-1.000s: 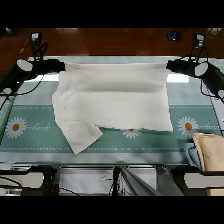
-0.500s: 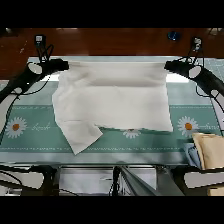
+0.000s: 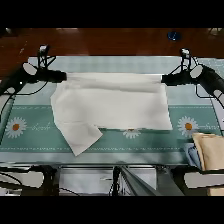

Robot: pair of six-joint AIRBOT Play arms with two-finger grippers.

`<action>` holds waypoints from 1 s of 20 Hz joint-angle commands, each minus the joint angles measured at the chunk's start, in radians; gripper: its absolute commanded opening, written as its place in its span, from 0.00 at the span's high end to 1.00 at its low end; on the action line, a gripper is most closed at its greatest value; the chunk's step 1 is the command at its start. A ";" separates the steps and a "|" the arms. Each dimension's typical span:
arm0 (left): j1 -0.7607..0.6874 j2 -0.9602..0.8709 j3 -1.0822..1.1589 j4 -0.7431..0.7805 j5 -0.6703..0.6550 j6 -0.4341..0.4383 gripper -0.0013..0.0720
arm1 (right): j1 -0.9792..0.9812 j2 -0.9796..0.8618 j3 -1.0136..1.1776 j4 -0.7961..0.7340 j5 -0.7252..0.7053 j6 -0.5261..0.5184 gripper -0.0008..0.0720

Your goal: Fold the shirts.

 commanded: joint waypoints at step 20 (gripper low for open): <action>0.332 0.232 0.069 0.397 -0.616 -0.264 0.52 | -0.192 0.185 0.137 -0.656 0.584 0.145 0.38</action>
